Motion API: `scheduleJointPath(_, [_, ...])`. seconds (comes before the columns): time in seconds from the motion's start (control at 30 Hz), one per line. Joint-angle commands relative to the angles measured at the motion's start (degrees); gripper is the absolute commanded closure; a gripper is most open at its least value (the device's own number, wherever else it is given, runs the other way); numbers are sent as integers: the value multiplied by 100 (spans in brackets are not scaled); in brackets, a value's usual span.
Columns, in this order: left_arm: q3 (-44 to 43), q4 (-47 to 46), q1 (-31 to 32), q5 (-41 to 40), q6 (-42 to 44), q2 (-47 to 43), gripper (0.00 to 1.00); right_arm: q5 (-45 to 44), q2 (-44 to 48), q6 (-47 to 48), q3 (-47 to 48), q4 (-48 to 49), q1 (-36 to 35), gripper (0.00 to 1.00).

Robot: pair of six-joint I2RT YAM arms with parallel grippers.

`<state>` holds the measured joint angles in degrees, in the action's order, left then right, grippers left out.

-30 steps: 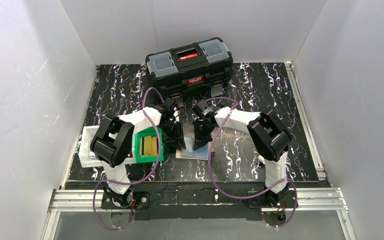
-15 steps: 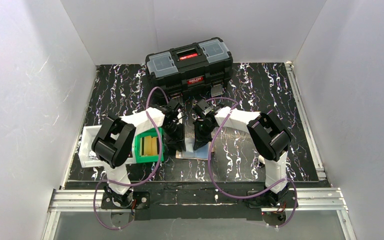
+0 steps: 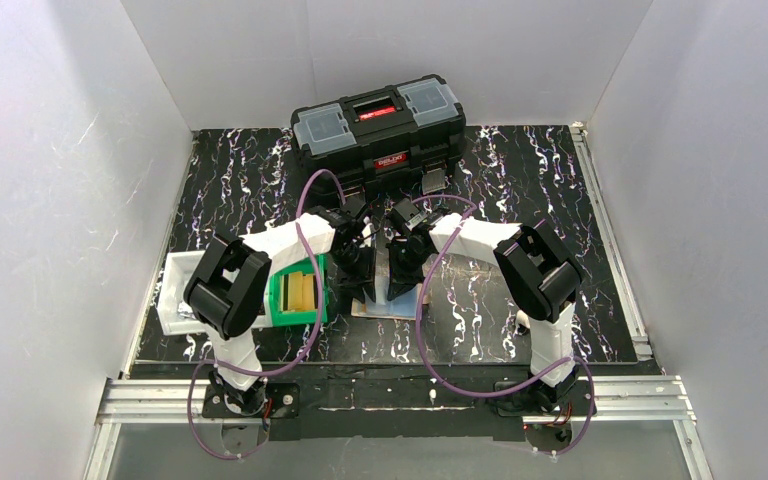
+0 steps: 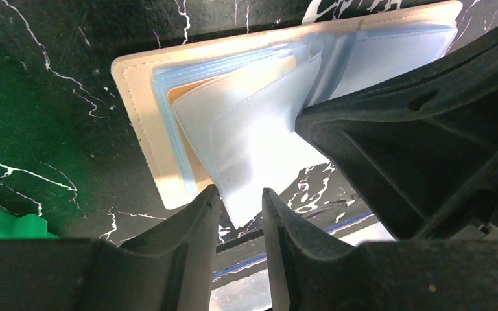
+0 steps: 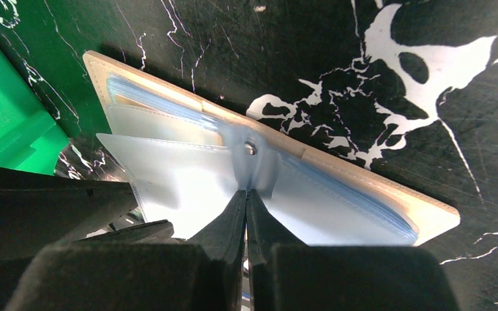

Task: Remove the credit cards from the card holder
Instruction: Remove the credit card from the card holder.

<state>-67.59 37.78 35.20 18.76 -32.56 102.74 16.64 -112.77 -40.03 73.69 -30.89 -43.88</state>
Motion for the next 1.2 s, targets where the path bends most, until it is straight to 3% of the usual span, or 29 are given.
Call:
scheduleJointPath(0.0, [-87, 109, 40, 28, -31, -265, 71, -428, -494, 136, -344, 69, -140, 93])
scheduleJointPath(0.1, [-17, 4, 40, 44, -153, -341, 73, -419, -403, 112, -387, 97, -139, 93])
scheduleJointPath(0.4, [134, -183, 40, -75, -512, -481, 100, -311, 44, 87, -386, 129, -96, 92])
scheduleJointPath(0.57, [133, -175, 39, -97, -525, -583, 100, -327, 475, 84, -287, -28, -14, 89])
scheduleJointPath(0.8, [81, -165, 85, -74, -557, -674, 100, -514, 1258, 148, -107, -371, 206, 66])
scheduleJointPath(0.93, [-69, -157, 208, -58, -592, -617, 100, -644, 1675, 190, -180, -529, 439, 59])
scheduleJointPath(1.17, [-452, -176, 478, -29, -620, -279, 83, -685, 2312, 247, -641, -580, 833, 57])
